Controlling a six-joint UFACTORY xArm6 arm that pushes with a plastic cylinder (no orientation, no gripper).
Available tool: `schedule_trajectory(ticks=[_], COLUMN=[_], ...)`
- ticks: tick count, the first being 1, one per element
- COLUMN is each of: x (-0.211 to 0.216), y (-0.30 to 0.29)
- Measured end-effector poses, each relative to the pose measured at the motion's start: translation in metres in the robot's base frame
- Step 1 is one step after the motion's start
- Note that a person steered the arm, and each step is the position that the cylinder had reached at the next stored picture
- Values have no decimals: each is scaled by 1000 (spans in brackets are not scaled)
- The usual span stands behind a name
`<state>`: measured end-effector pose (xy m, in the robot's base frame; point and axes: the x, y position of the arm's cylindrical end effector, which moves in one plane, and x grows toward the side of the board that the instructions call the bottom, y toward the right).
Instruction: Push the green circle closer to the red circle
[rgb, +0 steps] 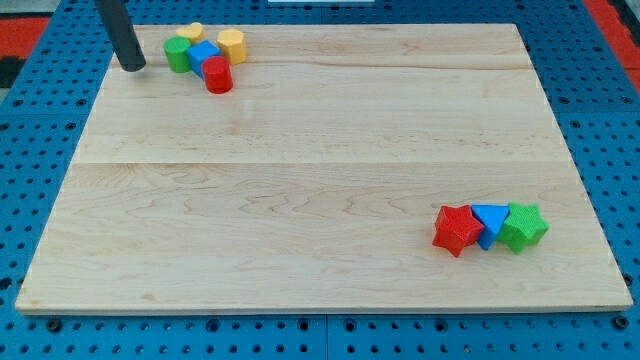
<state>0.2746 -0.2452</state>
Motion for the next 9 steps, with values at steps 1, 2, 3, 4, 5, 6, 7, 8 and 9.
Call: schedule_trajectory(ticks=[1, 2, 3, 4, 5, 6, 7, 8, 9], x=[-11, -39, -46, -46, -42, -22, -2, -15, -19], y=[13, 6, 17, 24, 24, 30, 35, 35, 34])
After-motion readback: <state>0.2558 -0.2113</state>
